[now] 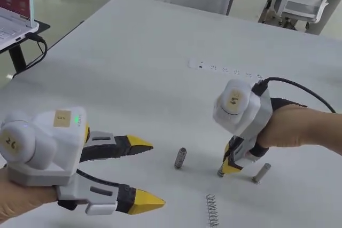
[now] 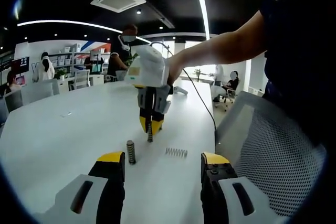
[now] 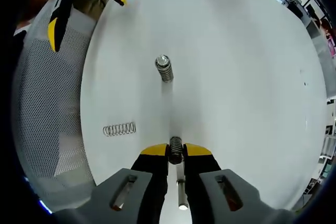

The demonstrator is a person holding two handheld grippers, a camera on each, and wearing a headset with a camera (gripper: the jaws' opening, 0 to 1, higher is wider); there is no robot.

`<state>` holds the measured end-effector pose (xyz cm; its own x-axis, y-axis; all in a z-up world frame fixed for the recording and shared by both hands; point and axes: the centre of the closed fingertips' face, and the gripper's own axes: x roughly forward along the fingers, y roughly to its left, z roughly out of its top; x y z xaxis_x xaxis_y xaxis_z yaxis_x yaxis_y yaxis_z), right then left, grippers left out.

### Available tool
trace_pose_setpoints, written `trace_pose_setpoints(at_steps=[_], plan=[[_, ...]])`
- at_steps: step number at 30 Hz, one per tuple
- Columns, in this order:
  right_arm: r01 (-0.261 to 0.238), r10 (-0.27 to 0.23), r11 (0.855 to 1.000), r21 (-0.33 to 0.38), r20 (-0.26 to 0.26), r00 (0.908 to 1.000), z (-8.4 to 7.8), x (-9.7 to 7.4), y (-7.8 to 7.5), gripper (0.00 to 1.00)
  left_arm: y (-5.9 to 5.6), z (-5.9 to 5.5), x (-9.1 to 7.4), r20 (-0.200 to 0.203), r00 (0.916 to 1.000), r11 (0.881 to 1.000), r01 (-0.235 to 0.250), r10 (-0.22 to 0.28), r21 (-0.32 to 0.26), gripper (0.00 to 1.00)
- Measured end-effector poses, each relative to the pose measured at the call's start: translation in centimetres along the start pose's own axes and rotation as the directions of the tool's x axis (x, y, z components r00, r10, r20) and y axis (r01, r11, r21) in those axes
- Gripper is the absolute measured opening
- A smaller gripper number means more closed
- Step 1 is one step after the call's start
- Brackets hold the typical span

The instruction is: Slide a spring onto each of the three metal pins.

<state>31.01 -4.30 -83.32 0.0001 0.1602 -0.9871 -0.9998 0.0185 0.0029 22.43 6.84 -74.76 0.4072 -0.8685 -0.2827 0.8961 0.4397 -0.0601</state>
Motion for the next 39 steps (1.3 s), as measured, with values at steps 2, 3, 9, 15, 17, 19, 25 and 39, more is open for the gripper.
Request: trace_pose_setpoints(at_steps=[2, 3, 9, 15, 17, 19, 25, 39], plan=[[-0.001, 0.001, 1.0, -0.003, 0.001, 1.0, 0.0, 0.1, 0.1, 0.08, 0.0, -0.1, 0.0, -0.001, 1.0, 1.0, -0.002, 0.002, -0.003, 0.54], [0.002, -0.002, 1.0, -0.002, 0.005, 1.0, 0.1, 0.0, 0.0, 0.08, 0.0, -0.1, 0.0, -0.001, 1.0, 1.0, -0.002, 0.002, -0.004, 0.54], [0.001, -0.001, 1.0, -0.002, -0.001, 1.0, 0.1, 0.1, 0.1, 0.08, -0.1, 0.0, 0.2, 0.003, 1.0, 1.0, 0.001, -0.001, -0.003, 0.54], [0.01, -0.01, 1.0, -0.011, -0.004, 0.9999, 0.2, 0.0, -0.1, 0.08, -0.2, 0.1, 0.1, 0.002, 1.0, 1.0, 0.004, -0.004, -0.003, 0.54], [0.007, -0.007, 1.0, -0.004, 0.003, 1.0, 0.3, 0.0, 0.1, 0.09, -0.2, 0.1, 0.1, 0.002, 1.0, 1.0, 0.005, -0.005, -0.004, 0.54], [0.006, -0.006, 1.0, -0.002, 0.005, 1.0, 0.3, 0.1, 0.1, 0.09, -0.2, 0.0, 0.0, 0.001, 1.0, 1.0, 0.006, -0.006, -0.004, 0.54], [0.02, -0.02, 1.0, -0.013, 0.003, 0.9998, 0.1, 0.1, 0.2, 0.11, -0.3, -0.1, 0.2, 0.0, 0.9999, 1.0, 0.011, -0.011, -0.003, 0.53], [0.047, -0.051, 0.998, 0.044, 0.078, 0.9956, 0.4, -1.7, -0.4, 0.17, -0.4, -0.2, 0.2, 0.0, 0.9999, 1.0, 0.013, -0.013, -0.002, 0.53]])
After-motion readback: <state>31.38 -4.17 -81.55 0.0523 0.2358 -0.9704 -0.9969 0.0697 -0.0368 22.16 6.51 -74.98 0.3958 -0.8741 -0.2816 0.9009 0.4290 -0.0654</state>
